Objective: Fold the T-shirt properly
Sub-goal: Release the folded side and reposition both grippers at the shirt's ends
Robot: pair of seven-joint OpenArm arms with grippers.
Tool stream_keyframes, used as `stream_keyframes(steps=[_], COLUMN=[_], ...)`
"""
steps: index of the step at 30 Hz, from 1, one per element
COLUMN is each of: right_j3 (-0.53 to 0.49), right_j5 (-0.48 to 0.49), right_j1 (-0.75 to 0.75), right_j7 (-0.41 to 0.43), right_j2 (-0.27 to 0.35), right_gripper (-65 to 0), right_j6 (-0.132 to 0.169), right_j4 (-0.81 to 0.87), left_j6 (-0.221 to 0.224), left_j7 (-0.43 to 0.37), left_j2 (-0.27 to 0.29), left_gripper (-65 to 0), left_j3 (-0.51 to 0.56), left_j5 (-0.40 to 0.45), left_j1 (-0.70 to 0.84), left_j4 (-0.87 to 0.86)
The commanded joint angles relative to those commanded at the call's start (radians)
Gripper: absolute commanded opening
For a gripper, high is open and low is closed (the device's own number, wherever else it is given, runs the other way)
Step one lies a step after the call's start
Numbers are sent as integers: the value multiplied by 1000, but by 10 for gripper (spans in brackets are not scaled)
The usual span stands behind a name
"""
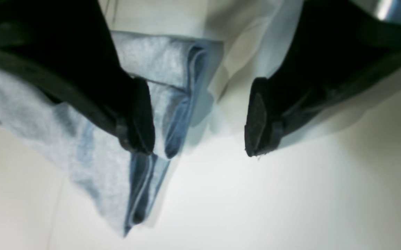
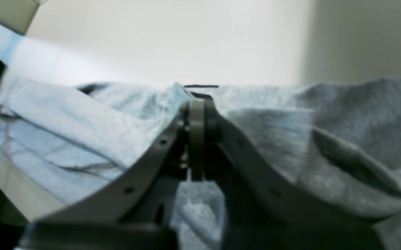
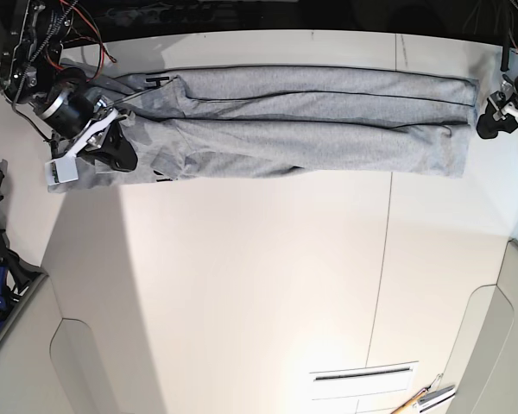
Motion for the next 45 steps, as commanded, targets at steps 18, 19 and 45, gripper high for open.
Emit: stream_keyframes(steps=[18,19,45], right_j3=[-5,-5,66], right_j5=[34,47,208], right_j1=[0,0,0], right_j7=[4,4,-76], right_j2=[0,0,0], right_gripper=[-650,-650,-650], right_j6=[0,0,0], right_j4=[-108,-108,-13], left_j6=[0,0,0], left_j7=[14,16,-85], left_j2=[0,0,27], left_gripper=[-199,-199,-650], left_j3=[143,143,140], left_j5=[-36,-43,150], left_j1=[-1,0,-4], left_j4=[0,0,154])
